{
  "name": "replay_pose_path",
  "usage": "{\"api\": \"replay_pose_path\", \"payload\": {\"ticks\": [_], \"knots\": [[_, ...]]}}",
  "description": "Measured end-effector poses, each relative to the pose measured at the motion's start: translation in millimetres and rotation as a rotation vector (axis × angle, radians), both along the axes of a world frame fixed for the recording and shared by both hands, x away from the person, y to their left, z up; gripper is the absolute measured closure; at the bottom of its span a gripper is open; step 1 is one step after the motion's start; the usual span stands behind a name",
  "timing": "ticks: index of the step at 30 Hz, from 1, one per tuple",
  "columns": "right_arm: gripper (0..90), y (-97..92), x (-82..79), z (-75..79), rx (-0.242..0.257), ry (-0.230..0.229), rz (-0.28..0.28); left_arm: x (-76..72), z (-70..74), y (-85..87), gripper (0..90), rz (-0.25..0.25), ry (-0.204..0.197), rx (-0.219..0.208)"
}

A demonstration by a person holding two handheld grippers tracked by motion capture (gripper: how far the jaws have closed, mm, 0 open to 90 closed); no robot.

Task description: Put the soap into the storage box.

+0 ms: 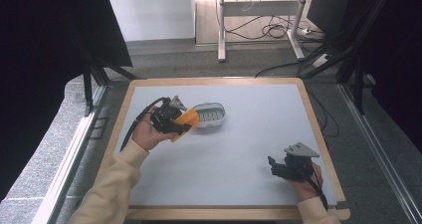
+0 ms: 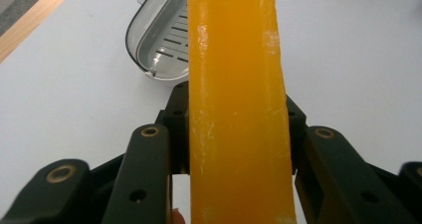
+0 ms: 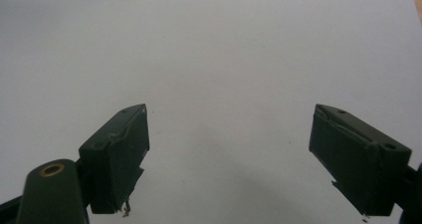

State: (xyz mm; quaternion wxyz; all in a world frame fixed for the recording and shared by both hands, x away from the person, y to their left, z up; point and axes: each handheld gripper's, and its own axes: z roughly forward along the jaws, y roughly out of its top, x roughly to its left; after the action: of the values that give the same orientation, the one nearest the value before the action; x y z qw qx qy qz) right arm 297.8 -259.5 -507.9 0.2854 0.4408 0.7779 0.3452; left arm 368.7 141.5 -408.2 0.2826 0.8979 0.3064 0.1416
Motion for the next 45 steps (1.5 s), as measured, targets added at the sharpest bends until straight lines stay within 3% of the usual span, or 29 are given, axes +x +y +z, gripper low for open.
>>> {"api": "replay_pose_path", "payload": {"ticks": [16,25,31,45], "knots": [[16.3,0.5,-0.1,-0.2,-0.001,-0.004,0.003,6.9,1.3,-6.2,61.6,-0.019,-0.007,0.015],[16.3,0.1,-0.1,0.0,0.000,-0.004,0.000,14.2,3.7,-17.6,61.6,-0.055,-0.020,0.039],[16.3,-0.3,-0.4,0.2,0.003,-0.007,0.000,20.0,3.5,-24.0,61.6,-0.097,-0.017,0.017],[16.3,-1.1,0.1,-0.1,0.000,-0.005,-0.002,34.5,2.4,-39.9,61.6,-0.156,-0.029,0.051]]}}
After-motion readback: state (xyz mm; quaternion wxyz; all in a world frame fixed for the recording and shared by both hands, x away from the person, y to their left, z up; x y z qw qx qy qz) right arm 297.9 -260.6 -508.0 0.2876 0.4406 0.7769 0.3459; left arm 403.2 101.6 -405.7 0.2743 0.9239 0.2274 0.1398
